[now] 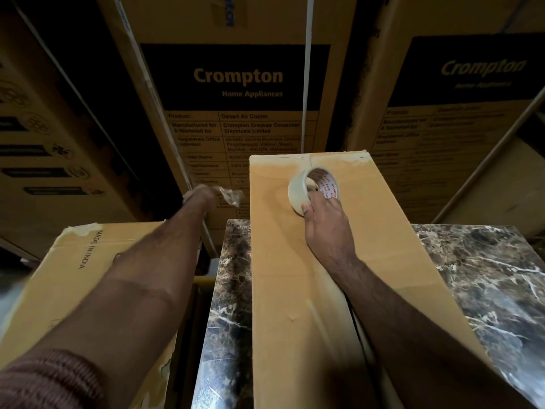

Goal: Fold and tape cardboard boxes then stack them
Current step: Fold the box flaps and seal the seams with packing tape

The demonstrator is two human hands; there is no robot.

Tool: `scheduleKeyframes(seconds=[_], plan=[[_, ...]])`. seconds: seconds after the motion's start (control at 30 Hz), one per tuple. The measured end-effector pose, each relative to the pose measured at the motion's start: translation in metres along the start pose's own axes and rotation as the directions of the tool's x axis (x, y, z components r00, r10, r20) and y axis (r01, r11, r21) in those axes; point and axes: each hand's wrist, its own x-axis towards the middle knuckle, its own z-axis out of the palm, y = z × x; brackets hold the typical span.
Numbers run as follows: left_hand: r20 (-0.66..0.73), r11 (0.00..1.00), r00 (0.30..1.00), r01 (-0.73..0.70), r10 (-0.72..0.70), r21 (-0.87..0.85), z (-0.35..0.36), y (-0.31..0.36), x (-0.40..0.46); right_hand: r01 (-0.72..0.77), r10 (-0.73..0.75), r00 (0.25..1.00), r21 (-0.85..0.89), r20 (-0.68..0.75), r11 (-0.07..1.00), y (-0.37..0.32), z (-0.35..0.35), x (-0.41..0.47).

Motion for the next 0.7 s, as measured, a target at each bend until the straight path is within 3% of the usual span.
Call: scheduleKeyframes(seconds=[0.07,0.13,0.23,0.33,0.4,0.53,0.6,0.7], plan=[[-0.075,0.991,0.989,-0.133,0.131,-0.028,0.006,0.023,-0.034,-0.01,0.01,1.0,0.012,0.01,1.0,-0.001,0.001,0.0],[-0.198,0.925,0.923,-0.357,0.329,-0.127,0.002,0.055,-0.071,-0.022,0.022,1.0,0.032,0.012,0.999,-0.002,0.0,0.0],[-0.087,0.768,0.829,-0.547,0.553,-0.333,0.0,0.091,-0.095,-0.054,0.054,0.999,0.093,-0.002,0.994,-0.004,-0.004,0.0],[0.273,0.691,0.646,-0.581,0.713,-0.43,0.003,0.122,-0.125,-0.089,0.093,0.995,0.146,-0.02,0.985,-0.005,-0.01,0.005],[0.442,0.7,0.543,-0.554,0.714,-0.45,0.007,0.132,-0.136,-0.112,0.116,0.993,0.171,-0.012,0.979,-0.005,-0.012,0.007],[0.535,0.746,0.53,-0.362,0.658,-0.56,0.01,0.133,-0.141,-0.118,0.119,0.993,0.225,0.008,0.967,-0.004,-0.023,0.008],[0.549,0.729,0.488,-0.359,0.679,-0.582,0.009,0.135,-0.142,-0.13,0.133,0.991,0.252,0.007,0.959,-0.003,-0.03,0.012],[0.455,0.659,0.485,-0.449,0.747,-0.604,0.007,0.143,-0.145,-0.164,0.166,0.986,0.26,0.012,0.952,-0.001,-0.034,0.017]])
